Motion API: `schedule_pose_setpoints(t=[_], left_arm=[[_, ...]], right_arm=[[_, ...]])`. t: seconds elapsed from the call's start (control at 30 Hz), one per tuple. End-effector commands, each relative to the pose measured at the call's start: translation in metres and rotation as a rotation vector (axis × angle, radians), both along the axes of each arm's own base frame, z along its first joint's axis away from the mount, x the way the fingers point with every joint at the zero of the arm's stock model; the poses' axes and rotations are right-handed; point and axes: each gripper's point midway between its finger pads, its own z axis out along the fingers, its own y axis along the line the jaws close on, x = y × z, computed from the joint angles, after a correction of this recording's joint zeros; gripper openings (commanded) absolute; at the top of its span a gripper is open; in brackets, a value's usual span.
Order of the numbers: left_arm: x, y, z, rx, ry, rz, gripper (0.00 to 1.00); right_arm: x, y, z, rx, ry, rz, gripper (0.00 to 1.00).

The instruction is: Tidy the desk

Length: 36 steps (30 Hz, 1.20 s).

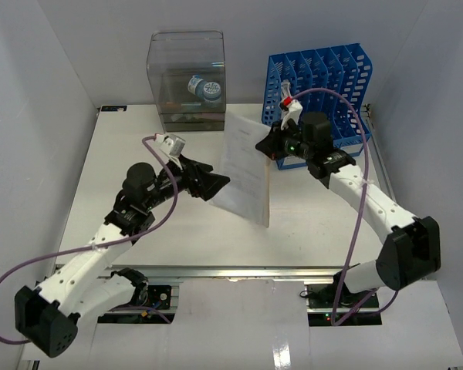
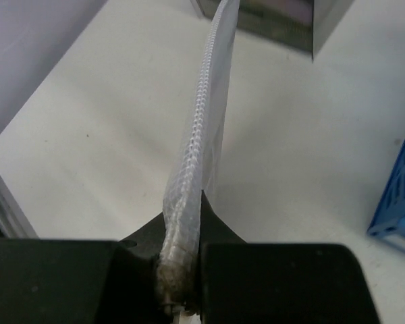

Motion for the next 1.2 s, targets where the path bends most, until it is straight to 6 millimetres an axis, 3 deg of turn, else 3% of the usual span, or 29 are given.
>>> schedule_pose_setpoints(t=[0.0, 0.07, 0.1, 0.17, 0.3, 0.4, 0.5, 0.63, 0.83, 1.0, 1.17], left_arm=[[-0.014, 0.040, -0.012, 0.157, -0.057, 0.127, 0.98], [-0.023, 0.056, -0.029, 0.183, -0.056, 0.168, 0.98], [-0.027, 0.059, -0.044, 0.203, -0.034, 0.168, 0.98], [-0.032, 0.065, -0.055, 0.210, -0.030, 0.181, 0.98], [-0.040, 0.076, -0.074, 0.243, -0.008, 0.205, 0.98], [-0.043, 0.080, -0.076, 0.248, -0.012, 0.214, 0.98], [-0.044, 0.081, -0.074, 0.248, -0.014, 0.219, 0.98], [-0.044, 0.081, -0.077, 0.247, -0.006, 0.219, 0.98], [-0.045, 0.079, -0.078, 0.241, -0.003, 0.210, 0.98], [-0.046, 0.078, -0.077, 0.237, -0.005, 0.203, 0.98], [-0.047, 0.077, -0.077, 0.235, -0.004, 0.196, 0.98]], right_arm=[[-0.015, -0.009, 0.140, -0.004, -0.486, 0.039, 0.08], [-0.016, -0.026, 0.192, -0.026, -0.630, -0.045, 0.08], [-0.017, -0.033, 0.203, -0.039, -0.651, -0.070, 0.08], [-0.017, -0.049, 0.242, -0.049, -0.750, -0.150, 0.08], [-0.015, -0.102, 0.320, -0.055, -0.932, -0.404, 0.08], [-0.015, -0.132, 0.361, -0.055, -1.011, -0.545, 0.08], [-0.014, -0.154, 0.389, -0.069, -1.071, -0.654, 0.08], [-0.007, -0.175, 0.392, -0.137, -1.101, -0.766, 0.08], [0.006, -0.176, 0.383, -0.185, -1.113, -0.798, 0.08], [0.033, -0.161, 0.350, -0.221, -1.060, -0.757, 0.08], [0.046, -0.151, 0.324, -0.254, -1.027, -0.738, 0.08]])
